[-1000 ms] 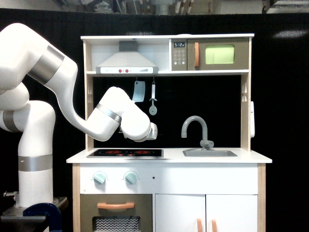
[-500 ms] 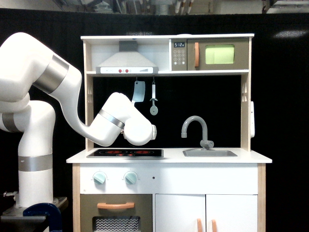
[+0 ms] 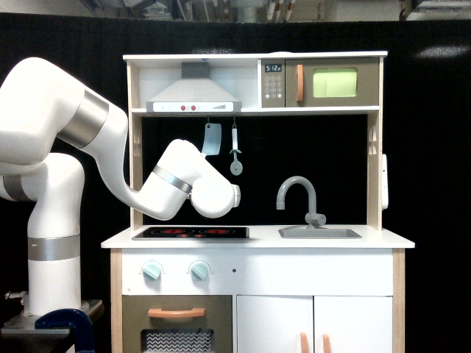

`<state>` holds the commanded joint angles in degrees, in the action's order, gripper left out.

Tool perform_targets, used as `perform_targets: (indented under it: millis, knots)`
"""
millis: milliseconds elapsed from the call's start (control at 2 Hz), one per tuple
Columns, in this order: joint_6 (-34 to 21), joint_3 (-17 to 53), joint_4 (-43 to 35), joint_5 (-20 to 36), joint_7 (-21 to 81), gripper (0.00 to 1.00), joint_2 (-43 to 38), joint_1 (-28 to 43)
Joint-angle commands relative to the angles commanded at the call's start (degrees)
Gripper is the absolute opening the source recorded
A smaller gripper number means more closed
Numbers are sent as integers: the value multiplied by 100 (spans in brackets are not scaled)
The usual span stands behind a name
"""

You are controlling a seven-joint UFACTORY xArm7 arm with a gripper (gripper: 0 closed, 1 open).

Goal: Turn on the faucet

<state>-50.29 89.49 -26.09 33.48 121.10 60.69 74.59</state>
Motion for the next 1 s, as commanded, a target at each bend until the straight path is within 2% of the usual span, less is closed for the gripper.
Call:
perform_targets:
  millis: [500, 1000]
  knots:
    - [987, -5, -267, 187, -126, 100, 426, 1162]
    - [2320, 136, -652, 293, -88, 100, 1054, 2753]
